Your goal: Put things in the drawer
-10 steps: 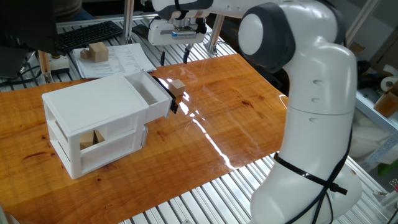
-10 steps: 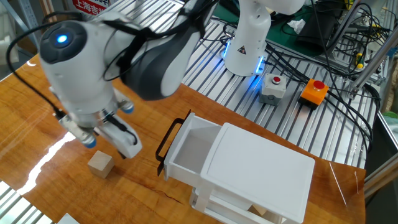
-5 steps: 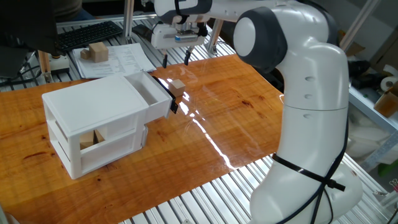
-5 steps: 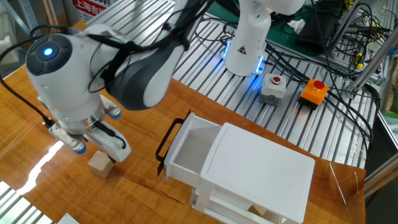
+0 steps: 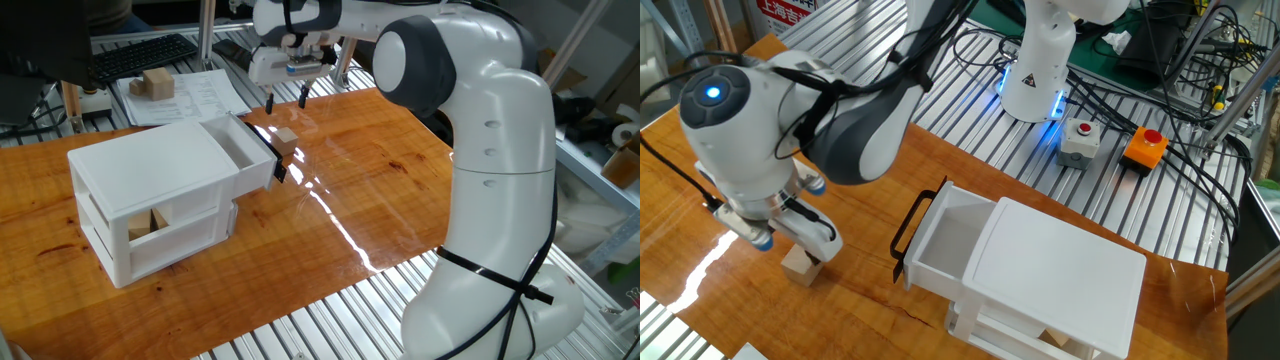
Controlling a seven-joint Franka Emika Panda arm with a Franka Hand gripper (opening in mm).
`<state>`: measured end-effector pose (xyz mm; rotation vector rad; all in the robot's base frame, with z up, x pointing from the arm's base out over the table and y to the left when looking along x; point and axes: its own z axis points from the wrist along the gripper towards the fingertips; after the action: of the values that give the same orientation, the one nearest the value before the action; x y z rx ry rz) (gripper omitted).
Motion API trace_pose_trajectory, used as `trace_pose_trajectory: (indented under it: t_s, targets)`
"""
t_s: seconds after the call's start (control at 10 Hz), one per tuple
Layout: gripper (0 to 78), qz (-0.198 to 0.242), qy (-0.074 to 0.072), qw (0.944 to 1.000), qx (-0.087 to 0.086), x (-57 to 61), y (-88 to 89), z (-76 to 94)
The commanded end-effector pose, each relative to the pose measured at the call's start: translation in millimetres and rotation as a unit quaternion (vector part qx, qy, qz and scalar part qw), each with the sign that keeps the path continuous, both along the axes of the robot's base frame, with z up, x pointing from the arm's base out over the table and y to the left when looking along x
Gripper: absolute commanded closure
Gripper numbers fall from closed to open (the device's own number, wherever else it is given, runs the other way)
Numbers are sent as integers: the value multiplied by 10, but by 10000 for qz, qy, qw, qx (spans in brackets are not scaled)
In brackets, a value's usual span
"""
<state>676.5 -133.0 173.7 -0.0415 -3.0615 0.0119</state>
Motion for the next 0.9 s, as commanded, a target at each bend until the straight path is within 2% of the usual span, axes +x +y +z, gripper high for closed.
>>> trace_pose_trajectory:
  t_s: [0.1,0.3,0.9]
  targets:
    - [1,63,-170,9998,-4,-49,-34,-171]
    - [1,100,-211,9997,1,-63,-29,-259]
    - [1,228,-477,9986,37,-127,-79,-623]
